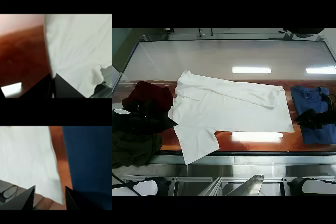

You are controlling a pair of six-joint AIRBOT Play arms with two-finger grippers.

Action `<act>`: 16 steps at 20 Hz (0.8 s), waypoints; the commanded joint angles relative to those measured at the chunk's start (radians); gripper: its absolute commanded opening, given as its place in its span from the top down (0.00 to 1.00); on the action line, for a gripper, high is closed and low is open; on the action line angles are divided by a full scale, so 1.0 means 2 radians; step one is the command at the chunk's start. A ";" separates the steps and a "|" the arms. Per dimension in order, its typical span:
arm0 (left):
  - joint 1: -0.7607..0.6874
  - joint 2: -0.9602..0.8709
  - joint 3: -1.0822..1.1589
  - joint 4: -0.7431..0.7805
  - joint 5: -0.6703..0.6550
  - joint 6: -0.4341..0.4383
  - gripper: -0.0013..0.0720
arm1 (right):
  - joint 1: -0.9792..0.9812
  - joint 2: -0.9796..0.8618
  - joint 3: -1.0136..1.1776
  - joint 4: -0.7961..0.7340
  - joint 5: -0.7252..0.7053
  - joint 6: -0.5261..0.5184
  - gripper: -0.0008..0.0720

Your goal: Fold the shirts.

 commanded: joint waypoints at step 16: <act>0.014 -0.001 0.000 0.000 -0.006 0.014 0.95 | 0.092 0.000 -0.025 -0.029 -0.019 0.051 0.39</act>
